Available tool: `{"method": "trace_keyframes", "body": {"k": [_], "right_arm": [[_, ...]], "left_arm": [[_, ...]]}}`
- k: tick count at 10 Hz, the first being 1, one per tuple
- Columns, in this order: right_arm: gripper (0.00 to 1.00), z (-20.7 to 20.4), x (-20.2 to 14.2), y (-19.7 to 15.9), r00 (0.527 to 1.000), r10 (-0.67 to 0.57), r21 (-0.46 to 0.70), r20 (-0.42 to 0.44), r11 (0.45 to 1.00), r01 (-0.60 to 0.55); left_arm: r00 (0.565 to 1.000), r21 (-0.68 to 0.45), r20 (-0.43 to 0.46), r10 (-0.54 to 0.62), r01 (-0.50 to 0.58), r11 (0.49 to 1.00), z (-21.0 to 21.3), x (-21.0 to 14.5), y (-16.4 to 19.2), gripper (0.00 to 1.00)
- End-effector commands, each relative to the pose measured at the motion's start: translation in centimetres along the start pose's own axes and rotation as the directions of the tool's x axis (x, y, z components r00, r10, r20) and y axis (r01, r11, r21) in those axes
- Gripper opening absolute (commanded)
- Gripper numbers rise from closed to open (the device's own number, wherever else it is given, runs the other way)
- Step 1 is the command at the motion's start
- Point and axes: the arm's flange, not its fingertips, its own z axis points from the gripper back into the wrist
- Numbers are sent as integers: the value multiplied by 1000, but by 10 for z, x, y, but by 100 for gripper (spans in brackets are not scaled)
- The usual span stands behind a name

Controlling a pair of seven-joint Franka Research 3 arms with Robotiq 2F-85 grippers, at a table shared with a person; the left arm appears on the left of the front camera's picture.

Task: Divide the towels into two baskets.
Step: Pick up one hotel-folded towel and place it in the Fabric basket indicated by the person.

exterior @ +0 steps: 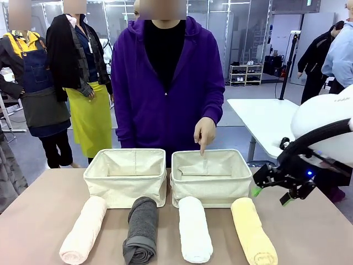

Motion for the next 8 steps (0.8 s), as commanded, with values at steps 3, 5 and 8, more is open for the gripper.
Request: {"method": "trace_keyframes", "body": {"k": [3, 5, 8], "right_arm": [[100, -54, -35, 12, 1000, 6, -125, 3, 992, -6], [100, -69, -39, 16, 1000, 17, -157, -19, 987, -19], [100, -94, -47, 18, 999, 26, -193, -47, 981, -35]], "left_arm": [[1000, -22, 11, -3, 3, 1000, 1, 1, 0, 100], [1000, -22, 11, -3, 3, 1000, 1, 1, 0, 100], [1000, -22, 11, -3, 3, 1000, 1, 1, 0, 100]]}}
